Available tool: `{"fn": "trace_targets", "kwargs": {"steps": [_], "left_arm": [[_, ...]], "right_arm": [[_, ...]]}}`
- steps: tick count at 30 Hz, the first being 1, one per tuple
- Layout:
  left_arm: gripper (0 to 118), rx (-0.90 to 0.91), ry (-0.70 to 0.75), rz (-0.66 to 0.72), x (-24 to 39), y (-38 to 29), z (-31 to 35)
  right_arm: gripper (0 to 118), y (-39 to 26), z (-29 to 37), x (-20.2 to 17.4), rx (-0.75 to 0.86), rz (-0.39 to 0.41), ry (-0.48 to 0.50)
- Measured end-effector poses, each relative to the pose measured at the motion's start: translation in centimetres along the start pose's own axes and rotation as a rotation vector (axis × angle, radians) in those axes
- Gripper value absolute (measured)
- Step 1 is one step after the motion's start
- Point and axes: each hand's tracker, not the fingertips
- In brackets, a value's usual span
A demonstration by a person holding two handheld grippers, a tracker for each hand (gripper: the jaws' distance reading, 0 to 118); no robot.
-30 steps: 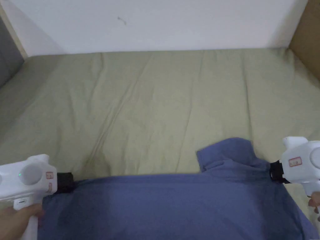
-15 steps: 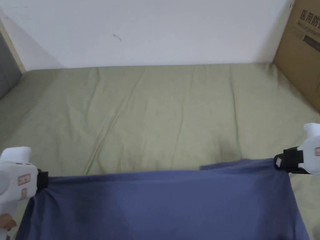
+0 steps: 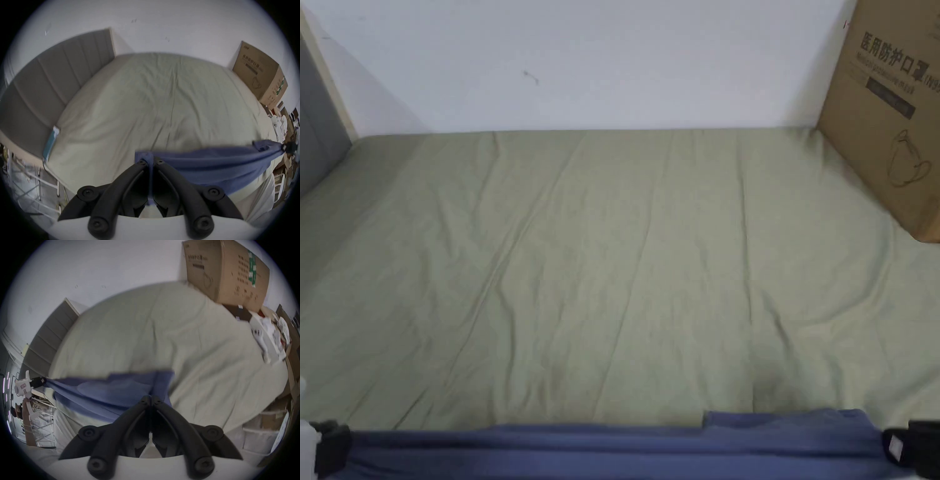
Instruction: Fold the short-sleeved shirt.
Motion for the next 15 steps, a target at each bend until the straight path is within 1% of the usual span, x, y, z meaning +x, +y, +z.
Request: {"fn": "trace_targets", "kwargs": {"steps": [1, 2, 3, 4, 5, 6, 7, 8, 9, 10, 11, 12, 13, 14, 15], "left_arm": [[4, -0.030, -0.013, 0.014, -0.2, -1.3, -0.7], [7, -0.051, -0.032, 0.033, -0.2, -2.3, -1.5], [14, -0.071, -0.030, 0.041, -0.4, -3.0, -2.2], [30, -0.098, 0.015, 0.044, -0.4, -3.6, -2.8], [45, -0.108, 0.053, 0.037, -0.5, -4.0, -3.2], [62, -0.105, 0.070, 0.027, -0.9, -4.0, -3.8], [80, -0.101, 0.085, 0.041, -1.1, -3.8, -3.5], [87, -0.075, 0.079, 0.057, -1.4, -3.5, -2.8], [88, -0.039, 0.056, 0.078, -1.8, -3.2, -2.1], [88, -0.014, 0.027, 0.097, -1.8, -2.6, -1.2], [88, 0.003, 0.020, 0.112, -1.9, -2.1, -0.5], [88, 0.018, 0.016, 0.117, -1.9, -1.8, 0.1], [88, 0.038, 0.007, 0.120, -1.9, -1.5, 0.8], [87, 0.051, -0.006, 0.123, -1.7, -1.4, 1.4], [82, 0.060, -0.027, 0.129, -1.6, -1.3, 1.9]], "right_arm": [[0, -1.4, -1.1, 0.0, -0.024, 0.000, -0.025], [0, -2.8, -1.7, -0.1, 0.009, 0.013, -0.065], [0, -3.8, -2.2, -0.3, 0.047, 0.021, -0.081], [0, -4.1, -3.0, 0.0, 0.012, 0.020, -0.082], [0, -4.4, -3.7, 0.2, -0.041, -0.025, -0.081], [3, -4.6, -3.9, 0.2, -0.029, -0.042, -0.082], [23, -4.8, -3.5, -0.3, -0.008, -0.040, -0.107], [51, -4.6, -3.1, -0.5, 0.022, -0.001, -0.149], [81, -4.4, -2.6, -0.9, 0.039, 0.039, -0.167], [88, -4.2, -1.9, -1.5, 0.075, 0.065, -0.183], [88, -4.0, -1.0, -2.1, 0.140, 0.085, -0.148], [88, -3.6, -0.2, -2.6, 0.158, 0.100, -0.134], [88, -3.2, 0.4, -3.4, 0.165, 0.110, -0.141], [88, -3.0, 0.8, -4.2, 0.203, 0.119, -0.114], [84, -2.8, 1.1, -5.0, 0.229, 0.122, -0.087]]}}
